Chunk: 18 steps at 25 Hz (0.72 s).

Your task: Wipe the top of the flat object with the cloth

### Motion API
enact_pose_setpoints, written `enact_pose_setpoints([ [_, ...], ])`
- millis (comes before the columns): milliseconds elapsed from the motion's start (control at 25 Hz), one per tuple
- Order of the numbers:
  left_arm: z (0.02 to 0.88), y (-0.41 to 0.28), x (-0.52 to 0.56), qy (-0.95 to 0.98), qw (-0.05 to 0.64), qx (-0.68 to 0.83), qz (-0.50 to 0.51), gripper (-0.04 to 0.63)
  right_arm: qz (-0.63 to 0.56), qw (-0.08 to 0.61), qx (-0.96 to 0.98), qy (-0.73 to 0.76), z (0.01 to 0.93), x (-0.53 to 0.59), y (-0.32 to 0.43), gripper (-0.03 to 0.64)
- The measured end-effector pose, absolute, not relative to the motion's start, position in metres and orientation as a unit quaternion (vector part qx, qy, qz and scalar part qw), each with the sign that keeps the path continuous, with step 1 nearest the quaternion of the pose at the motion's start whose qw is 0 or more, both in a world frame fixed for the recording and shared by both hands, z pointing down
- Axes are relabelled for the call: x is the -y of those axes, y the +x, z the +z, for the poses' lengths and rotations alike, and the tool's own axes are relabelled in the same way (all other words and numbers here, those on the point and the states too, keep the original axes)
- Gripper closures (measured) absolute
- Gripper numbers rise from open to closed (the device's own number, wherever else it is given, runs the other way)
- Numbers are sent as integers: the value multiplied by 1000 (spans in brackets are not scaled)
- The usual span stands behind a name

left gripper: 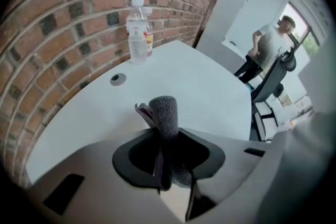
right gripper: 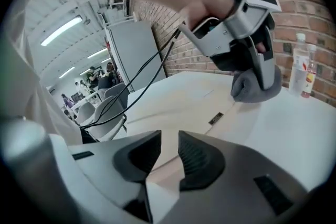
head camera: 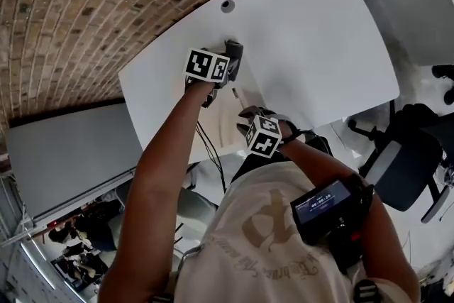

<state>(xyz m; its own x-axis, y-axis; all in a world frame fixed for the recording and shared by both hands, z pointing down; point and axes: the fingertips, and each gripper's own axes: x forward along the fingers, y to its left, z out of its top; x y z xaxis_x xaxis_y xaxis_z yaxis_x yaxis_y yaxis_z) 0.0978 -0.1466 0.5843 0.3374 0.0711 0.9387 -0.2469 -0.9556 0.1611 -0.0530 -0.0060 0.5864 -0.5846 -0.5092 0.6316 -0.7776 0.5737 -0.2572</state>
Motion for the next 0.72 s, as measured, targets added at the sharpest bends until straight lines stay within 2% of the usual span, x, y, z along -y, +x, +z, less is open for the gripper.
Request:
enact_pose_setpoints([
  [160,606,114,164,780,77,17,620,483,281,251,839,392,588,-2,-54,546],
  [360,624,121,164,737,42,-41,673,483,322,270,820,389,605,-15,-58,554],
  [440,629,118,159,725,25,-69,685,483,342,264,810,396,609,-16,-57,578],
  [720,644,116,160,689,-63,-164,703,483,380,263,783,416,607,-9,-54,592],
])
